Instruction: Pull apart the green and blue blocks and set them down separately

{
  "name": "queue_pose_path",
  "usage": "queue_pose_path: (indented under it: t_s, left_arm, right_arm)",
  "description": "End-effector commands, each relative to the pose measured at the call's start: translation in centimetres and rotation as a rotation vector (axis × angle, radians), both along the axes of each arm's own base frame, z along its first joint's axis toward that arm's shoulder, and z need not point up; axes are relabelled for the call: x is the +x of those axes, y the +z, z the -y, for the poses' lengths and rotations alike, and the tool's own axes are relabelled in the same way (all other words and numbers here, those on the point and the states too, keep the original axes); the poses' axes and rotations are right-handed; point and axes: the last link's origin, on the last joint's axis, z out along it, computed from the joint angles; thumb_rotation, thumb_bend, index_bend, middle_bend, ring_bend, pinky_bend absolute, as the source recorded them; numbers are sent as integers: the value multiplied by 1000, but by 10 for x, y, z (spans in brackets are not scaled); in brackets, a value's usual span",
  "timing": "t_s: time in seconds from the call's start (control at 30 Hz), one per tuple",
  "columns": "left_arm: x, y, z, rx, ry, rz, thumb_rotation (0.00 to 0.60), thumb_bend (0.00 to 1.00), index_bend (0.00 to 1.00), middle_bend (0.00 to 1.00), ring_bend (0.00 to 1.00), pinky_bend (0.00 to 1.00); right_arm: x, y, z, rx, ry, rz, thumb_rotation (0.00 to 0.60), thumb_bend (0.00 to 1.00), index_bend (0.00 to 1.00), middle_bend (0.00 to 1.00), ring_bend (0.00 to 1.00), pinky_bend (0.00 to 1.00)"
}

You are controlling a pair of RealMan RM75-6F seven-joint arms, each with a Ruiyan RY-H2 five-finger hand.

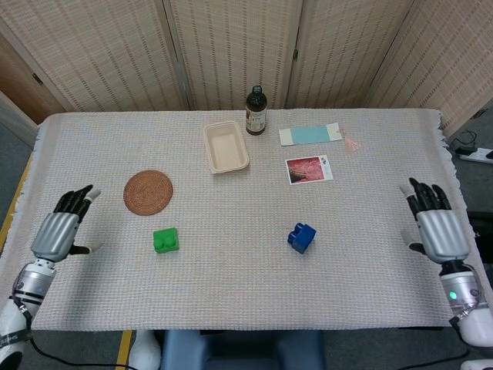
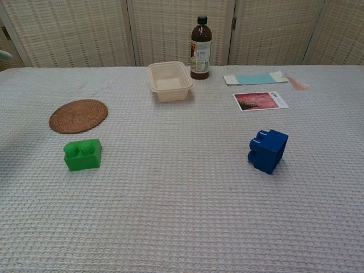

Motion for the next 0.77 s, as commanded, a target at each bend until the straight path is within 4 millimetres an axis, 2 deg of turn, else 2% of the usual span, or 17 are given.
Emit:
queue_pose_path:
  t_s: [0.03,0.1,0.2,0.4,0.77]
  left_arm:
    - [-30,33,39,218,110,-75,600,193,75,0,0,0]
    - [-33,36,54,271,126,-90,600,194,84,0,0,0]
    - [-38,31,69,285,153,-126,600,198,94,0,0,0]
    - [-29,20,74,213,157,-168,600,213,105,0,0,0]
    - [-23,21,77,235,112,-189,600,229,127,1,0,0]
  right_arm:
    - [-39,22,-45,-198,-158,-79,600,374,0,0,0,0]
    - [-44,25,-55,-239,-177,-50,600,373,0,0,0,0]
    - [-47,21,-64,-276,-178,-51,600,374,0,0,0,0]
    - [-41,6,-70,-200,-171,-45,600,373,0,0,0,0]
    - [-41,4,-70,-150,-189,-27,600,373,0,0,0,0]
